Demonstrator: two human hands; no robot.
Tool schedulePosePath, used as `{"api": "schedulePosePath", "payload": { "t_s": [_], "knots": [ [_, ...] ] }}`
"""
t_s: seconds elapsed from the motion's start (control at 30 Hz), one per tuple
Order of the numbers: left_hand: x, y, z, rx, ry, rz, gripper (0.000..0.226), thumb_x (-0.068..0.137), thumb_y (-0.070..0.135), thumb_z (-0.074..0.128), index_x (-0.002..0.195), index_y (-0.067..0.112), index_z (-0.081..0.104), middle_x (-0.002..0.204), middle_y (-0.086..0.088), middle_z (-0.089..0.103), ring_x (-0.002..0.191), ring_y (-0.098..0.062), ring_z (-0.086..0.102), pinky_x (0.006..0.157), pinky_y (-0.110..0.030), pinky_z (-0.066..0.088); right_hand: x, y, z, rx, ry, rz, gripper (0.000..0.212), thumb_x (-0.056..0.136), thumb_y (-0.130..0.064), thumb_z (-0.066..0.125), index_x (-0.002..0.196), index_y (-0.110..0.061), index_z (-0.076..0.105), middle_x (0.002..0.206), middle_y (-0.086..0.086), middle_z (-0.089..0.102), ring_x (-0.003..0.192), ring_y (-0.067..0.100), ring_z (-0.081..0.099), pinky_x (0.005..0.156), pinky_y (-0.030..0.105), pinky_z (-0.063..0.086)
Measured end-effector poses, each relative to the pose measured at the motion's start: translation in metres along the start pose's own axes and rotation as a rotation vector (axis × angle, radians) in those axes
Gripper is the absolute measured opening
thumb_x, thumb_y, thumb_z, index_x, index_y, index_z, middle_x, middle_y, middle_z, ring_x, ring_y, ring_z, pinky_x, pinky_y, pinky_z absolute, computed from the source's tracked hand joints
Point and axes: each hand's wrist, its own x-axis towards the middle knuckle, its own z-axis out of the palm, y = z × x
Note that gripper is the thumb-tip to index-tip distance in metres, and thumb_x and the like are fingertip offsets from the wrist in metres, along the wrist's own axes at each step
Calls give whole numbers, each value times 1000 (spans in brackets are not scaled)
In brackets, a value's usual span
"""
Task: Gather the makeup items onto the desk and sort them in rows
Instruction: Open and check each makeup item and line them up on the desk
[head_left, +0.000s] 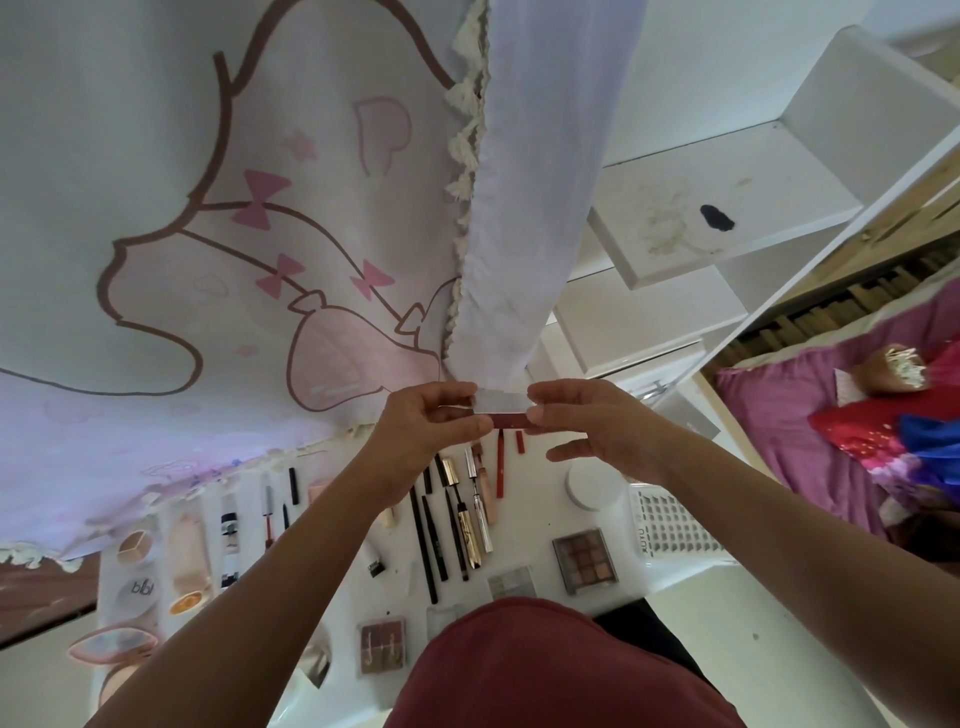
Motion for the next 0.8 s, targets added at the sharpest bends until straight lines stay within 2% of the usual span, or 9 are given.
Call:
{"api": "schedulePosePath", "payload": {
  "t_s": [0.07,0.13,0.23,0.33,0.47,0.57,0.63,0.73,0.8],
  "knots": [
    [1,-1,-2,-15,7,-3,33,77,3,76,107,14,67,90,0,75,89,-17,72,81,-20,53,-1,1,-2,-84,-2,-61,55,71,-23,81,121,-9,64,106,3,70,94,16,68,75,28,55],
    [1,-3,-3,-33,-1,5,32,75,4,76,105,14,68,93,-5,74,92,-24,71,87,-27,53,-1,2,-2,-133,25,-111,45,74,-16,81,116,-7,67,100,3,72,86,14,68,73,26,54],
    [0,-3,-3,-39,-14,9,35,73,7,77,107,11,68,92,-5,74,93,-25,71,91,-31,53,-1,3,-2,-135,41,-148,36,75,-11,81,109,-3,71,95,7,74,82,14,68,72,25,54],
    [-2,-2,-4,-28,-29,16,34,76,3,75,108,9,68,89,-2,75,90,-20,71,88,-29,54,0,2,-3,-119,24,-131,30,75,-10,80,103,-2,74,92,10,74,81,16,68,72,25,55],
    [-5,3,1,-26,-106,23,39,74,-2,73,110,9,65,95,1,75,93,-17,71,81,-26,56,3,6,-3,-47,92,-143,11,84,-6,73,93,-2,76,85,14,74,79,20,69,73,26,57],
    [-4,3,8,-11,-127,23,43,74,2,76,115,8,65,103,-8,74,100,-23,70,89,-33,56,2,7,-1,-63,51,-115,19,89,-14,69,101,-1,75,94,20,73,82,22,68,72,26,55],
    [-3,1,7,-28,-97,1,39,76,1,74,114,9,66,106,-11,72,100,-23,70,90,-32,55,2,7,1,-45,41,-82,25,90,-18,68,102,3,73,96,22,71,85,27,66,71,28,56],
    [-2,-2,8,-45,-98,-9,34,79,-3,71,109,11,68,102,-5,73,95,-17,70,82,-24,55,4,6,1,38,62,-14,19,89,-11,68,99,4,71,93,20,70,85,28,65,65,26,56],
    [-2,-2,9,-65,-100,-22,31,80,-4,69,106,13,68,97,1,74,92,-16,70,83,-25,56,5,4,1,110,63,45,10,88,-6,68,91,3,72,90,19,70,81,25,65,60,24,56]
  ]
}}
